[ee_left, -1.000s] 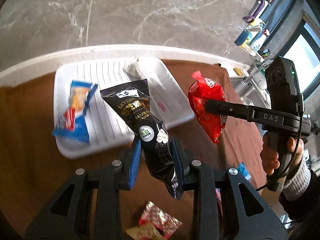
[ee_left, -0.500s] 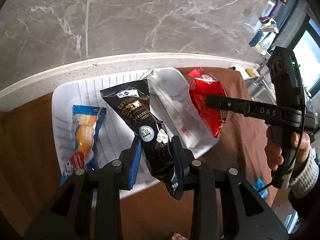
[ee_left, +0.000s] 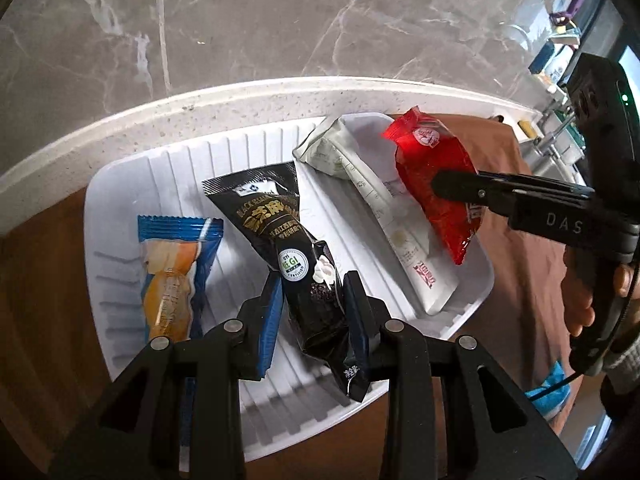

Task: Organize snacks
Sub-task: 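Lower the black packet into the tray with the left gripper while the right lowers the red bag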

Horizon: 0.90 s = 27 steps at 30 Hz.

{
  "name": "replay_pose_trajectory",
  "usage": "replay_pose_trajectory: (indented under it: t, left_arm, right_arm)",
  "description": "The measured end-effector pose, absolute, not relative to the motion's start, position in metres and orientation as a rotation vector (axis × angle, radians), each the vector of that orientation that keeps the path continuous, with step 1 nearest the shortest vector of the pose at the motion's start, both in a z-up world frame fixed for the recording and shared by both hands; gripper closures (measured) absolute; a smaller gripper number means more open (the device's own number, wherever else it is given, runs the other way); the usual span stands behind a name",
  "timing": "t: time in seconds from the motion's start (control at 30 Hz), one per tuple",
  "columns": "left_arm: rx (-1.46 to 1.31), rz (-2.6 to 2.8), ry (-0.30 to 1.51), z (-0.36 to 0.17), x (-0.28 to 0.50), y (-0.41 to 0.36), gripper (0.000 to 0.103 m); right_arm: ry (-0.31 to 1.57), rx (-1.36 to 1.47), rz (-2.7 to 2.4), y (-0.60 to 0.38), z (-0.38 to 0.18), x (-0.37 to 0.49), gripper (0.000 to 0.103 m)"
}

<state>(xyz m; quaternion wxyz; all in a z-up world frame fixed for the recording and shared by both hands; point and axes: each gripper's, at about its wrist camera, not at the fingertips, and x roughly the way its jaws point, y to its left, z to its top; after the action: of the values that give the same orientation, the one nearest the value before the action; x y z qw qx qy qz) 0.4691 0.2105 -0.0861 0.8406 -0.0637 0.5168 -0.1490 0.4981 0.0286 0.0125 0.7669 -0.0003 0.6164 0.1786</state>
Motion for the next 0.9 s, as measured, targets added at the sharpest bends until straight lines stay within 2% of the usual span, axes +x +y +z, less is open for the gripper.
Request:
replay_pose_trajectory:
  t: [0.07,0.17,0.27,0.6,0.73,0.9]
  left_arm:
    - [-0.136,-0.299,1.096,-0.089,0.471,0.210,0.074]
    - [-0.127,-0.289,1.095,-0.089,0.471,0.210,0.074]
    - [-0.127,-0.280,1.078,-0.083,0.468,0.213,0.074]
    - [-0.128,-0.261,1.023,-0.057,0.448,0.222,0.074]
    - [-0.130,-0.263,1.015,-0.050,0.442,0.222,0.074]
    - [-0.139,-0.260,1.010,-0.044,0.435,0.223,0.074]
  right_arm:
    - [1.340,-0.014,0.370,0.030,0.011,0.499,0.062]
    - [1.340,-0.011,0.356,0.028,0.010,0.499,0.056]
    - [1.336,-0.011,0.350,0.026,0.011,0.498,0.055]
    - [1.321,0.004,0.330,0.016,0.020,0.491,0.054]
    - [1.354,0.029,0.366,0.024,0.014,0.489,0.063]
    - [1.393,0.040,0.415,0.030,0.007,0.487,0.063]
